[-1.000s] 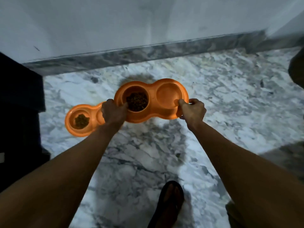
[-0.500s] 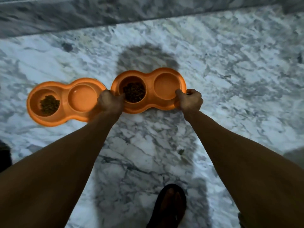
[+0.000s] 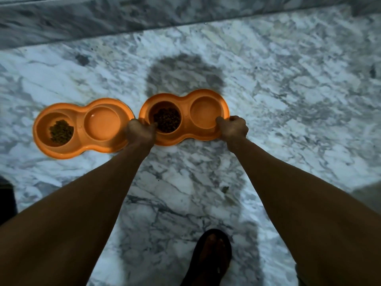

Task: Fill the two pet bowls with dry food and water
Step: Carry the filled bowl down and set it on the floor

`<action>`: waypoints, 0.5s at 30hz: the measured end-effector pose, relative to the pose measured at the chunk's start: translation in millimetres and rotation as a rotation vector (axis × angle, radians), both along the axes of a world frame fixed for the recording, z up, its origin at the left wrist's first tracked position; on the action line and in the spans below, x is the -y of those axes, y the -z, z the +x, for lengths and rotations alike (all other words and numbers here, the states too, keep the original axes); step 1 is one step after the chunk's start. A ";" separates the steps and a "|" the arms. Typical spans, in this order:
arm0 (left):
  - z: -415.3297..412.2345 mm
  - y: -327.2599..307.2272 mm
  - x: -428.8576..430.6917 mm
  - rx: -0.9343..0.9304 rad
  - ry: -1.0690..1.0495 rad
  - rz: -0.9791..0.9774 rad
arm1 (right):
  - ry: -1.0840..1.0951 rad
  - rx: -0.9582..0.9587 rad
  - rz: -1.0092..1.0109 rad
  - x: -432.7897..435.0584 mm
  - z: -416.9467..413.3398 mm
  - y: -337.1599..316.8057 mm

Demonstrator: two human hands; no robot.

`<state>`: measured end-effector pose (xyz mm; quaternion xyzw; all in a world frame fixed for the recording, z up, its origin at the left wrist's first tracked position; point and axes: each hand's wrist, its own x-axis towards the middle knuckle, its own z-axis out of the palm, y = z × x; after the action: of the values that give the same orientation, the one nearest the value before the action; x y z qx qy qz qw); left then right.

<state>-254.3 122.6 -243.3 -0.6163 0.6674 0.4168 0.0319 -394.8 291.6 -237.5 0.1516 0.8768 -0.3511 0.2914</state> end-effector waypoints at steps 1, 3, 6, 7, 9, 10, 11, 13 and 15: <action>0.6 -9.1 -1.2 -0.007 -0.021 0.005 | -0.013 0.009 0.009 1.4 0.8 -7.4; 3.7 -33.7 -0.5 -0.012 -0.052 0.020 | -0.040 0.002 0.021 4.7 1.1 -28.6; 9.4 -89.7 9.9 0.014 -0.051 0.018 | -0.035 -0.015 -0.029 15.4 0.8 -79.6; 11.5 -111.7 15.0 0.010 -0.036 0.004 | -0.030 -0.018 -0.049 21.0 1.4 -101.4; 18.1 -165.5 25.7 0.006 -0.004 -0.033 | -0.046 -0.027 -0.078 36.4 4.9 -150.4; 23.6 -195.6 31.1 0.015 0.001 -0.039 | -0.059 -0.033 -0.100 45.4 7.9 -178.3; 29.6 -227.1 35.6 0.013 0.001 -0.044 | -0.072 -0.033 -0.120 54.4 13.0 -209.2; 43.7 -293.1 44.1 0.006 -0.036 -0.029 | -0.109 -0.025 -0.161 71.2 24.8 -274.8; 60.7 -364.2 51.9 -0.001 -0.090 -0.018 | -0.152 -0.027 -0.191 85.4 43.2 -342.2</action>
<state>-193.6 70.7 120.9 -0.6457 0.6428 0.4121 0.0070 -351.6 206.3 104.7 0.0517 0.8522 -0.4121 0.3182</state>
